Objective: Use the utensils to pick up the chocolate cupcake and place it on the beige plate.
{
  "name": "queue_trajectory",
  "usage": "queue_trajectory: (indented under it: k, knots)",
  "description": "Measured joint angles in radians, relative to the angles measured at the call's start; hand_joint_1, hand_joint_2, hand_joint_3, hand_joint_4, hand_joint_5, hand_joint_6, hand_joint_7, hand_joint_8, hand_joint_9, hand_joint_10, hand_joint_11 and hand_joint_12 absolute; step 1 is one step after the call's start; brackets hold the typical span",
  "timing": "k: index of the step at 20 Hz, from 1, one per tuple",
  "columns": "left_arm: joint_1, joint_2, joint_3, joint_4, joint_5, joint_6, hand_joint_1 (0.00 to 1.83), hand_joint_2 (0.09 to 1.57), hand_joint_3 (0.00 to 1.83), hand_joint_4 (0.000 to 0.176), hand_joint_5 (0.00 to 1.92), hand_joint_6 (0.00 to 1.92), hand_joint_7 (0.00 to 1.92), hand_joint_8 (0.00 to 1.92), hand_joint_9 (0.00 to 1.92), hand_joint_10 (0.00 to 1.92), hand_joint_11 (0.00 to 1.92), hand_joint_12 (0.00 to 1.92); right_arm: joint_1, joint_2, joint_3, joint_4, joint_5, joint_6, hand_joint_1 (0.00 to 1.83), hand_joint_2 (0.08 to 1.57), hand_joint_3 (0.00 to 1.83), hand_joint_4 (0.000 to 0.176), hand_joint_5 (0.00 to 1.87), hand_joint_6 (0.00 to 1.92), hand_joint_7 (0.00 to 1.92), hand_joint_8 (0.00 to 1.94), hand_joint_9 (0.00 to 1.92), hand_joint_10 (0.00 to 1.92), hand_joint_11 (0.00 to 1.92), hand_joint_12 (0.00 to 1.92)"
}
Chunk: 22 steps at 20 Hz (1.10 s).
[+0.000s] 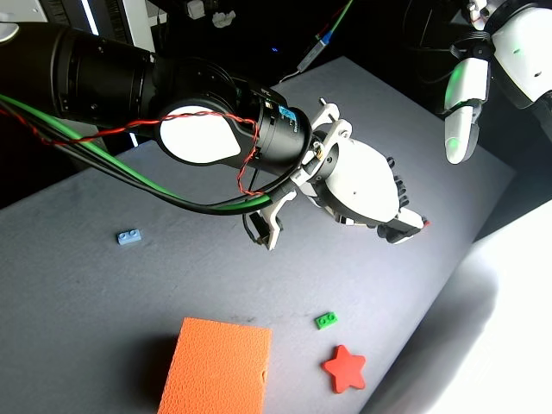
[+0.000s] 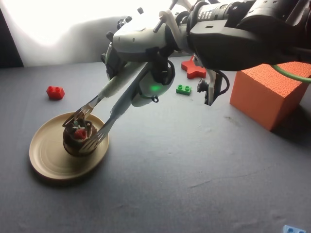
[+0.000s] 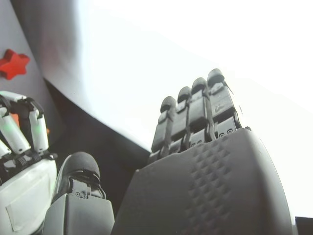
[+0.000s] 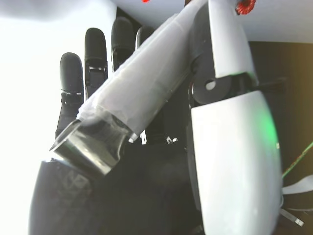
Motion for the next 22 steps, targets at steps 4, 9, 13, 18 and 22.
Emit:
queue_trajectory:
  k: [4,9,13,18,22]
  knots:
    - [0.0,0.0,0.0,0.0,0.001,0.0,0.0,1.12,0.0,0.0,0.03,0.0,0.0,0.0,0.0,0.0,0.0,0.0,0.0,0.008,-0.001,0.002,0.001,0.002,1.09,1.08,0.0,0.0,0.86,0.12,0.82,0.0,0.59,0.27,0.07,1.35]
    - [0.0,0.0,0.0,0.0,0.001,0.0,0.0,1.13,0.0,0.0,0.06,0.01,0.02,0.01,0.0,0.0,0.0,0.0,0.0,0.009,-0.001,0.002,0.008,0.002,1.08,1.09,0.0,0.0,0.81,0.17,0.8,0.0,0.59,0.21,0.07,1.37]
    - [0.0,0.0,0.0,0.0,0.001,0.0,0.0,1.13,0.0,0.0,0.04,0.0,0.0,0.0,0.0,0.0,0.0,0.0,0.004,0.046,-0.032,0.003,0.006,0.002,1.07,1.09,0.0,0.0,0.78,0.11,0.8,0.0,0.59,0.21,0.07,1.39]
    - [0.0,0.0,0.0,0.0,0.0,0.0,0.0,1.13,0.0,0.0,0.06,0.01,0.03,0.01,0.01,0.0,0.0,0.0,0.054,0.113,-0.101,0.003,0.021,0.002,1.05,1.1,0.0,0.0,0.78,0.09,0.82,0.02,0.61,0.22,0.04,1.37]
    - [0.0,0.0,0.0,0.0,0.002,0.0,0.0,1.12,0.0,0.0,0.04,0.0,0.01,0.0,0.0,0.0,0.0,0.0,0.062,0.171,-0.171,0.005,0.016,0.004,1.06,1.1,0.0,0.0,0.77,0.08,0.8,0.01,0.59,0.21,0.04,1.37]
